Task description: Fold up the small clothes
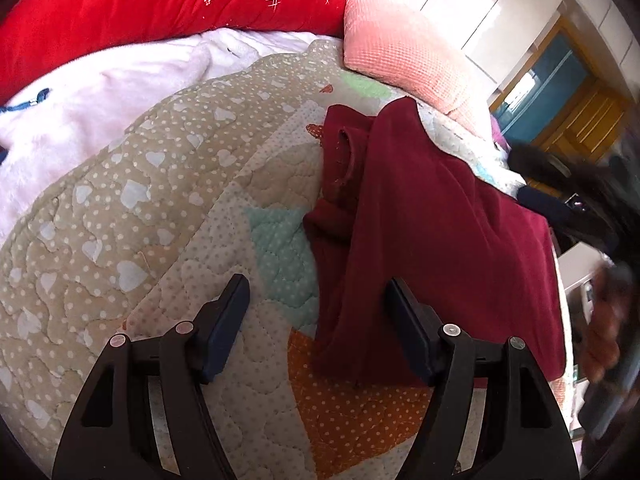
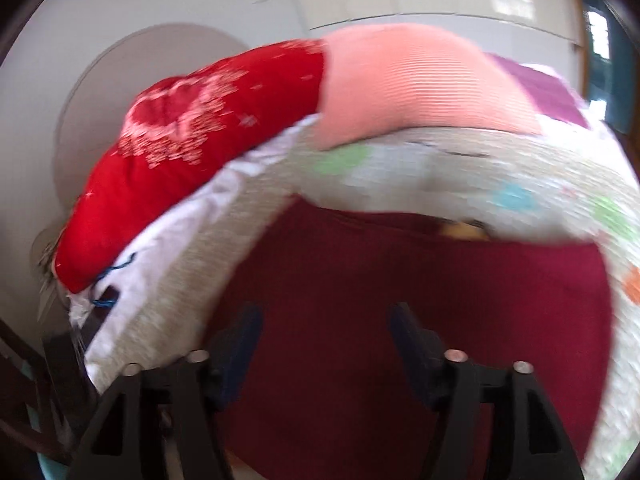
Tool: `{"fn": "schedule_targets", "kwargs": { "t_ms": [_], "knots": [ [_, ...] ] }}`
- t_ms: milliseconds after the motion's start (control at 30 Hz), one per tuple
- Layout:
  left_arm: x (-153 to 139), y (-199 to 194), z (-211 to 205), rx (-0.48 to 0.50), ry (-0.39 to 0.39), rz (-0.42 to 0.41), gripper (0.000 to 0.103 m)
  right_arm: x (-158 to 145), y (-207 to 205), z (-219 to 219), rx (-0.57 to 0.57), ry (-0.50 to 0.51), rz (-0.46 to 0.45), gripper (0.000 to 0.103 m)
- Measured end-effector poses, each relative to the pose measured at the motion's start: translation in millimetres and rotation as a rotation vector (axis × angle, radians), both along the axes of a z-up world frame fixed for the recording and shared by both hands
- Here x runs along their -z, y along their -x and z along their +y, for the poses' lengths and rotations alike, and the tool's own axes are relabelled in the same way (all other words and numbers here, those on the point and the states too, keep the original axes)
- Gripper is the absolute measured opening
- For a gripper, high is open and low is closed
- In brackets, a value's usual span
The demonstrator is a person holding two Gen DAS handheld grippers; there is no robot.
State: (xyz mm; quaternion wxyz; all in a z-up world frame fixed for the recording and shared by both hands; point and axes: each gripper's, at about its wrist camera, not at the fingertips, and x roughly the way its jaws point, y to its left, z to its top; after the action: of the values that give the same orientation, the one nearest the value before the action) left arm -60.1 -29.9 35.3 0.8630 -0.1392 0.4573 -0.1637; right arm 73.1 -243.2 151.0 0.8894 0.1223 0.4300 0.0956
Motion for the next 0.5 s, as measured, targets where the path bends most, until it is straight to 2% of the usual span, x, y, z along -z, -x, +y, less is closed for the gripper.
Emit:
{"fn": "schedule_targets", "kwargs": {
  "t_ms": [133,300,333,500],
  "knots": [
    [2,1,6,0.012,0.042,-0.008,0.072,19,-45,38,-0.041,0.015,0.093,0.078],
    [3,2,5,0.039,0.052,-0.021,0.078,46,-86,83,-0.072,0.116,0.186,0.078],
    [3,1,5,0.041,0.046,-0.024,0.078,49,-89,80,-0.076,0.135,0.191,0.079],
    [3,2,4,0.048,0.053,-0.024,0.079,64,-100,96,-0.106,0.288,0.217,0.093]
  ]
}}
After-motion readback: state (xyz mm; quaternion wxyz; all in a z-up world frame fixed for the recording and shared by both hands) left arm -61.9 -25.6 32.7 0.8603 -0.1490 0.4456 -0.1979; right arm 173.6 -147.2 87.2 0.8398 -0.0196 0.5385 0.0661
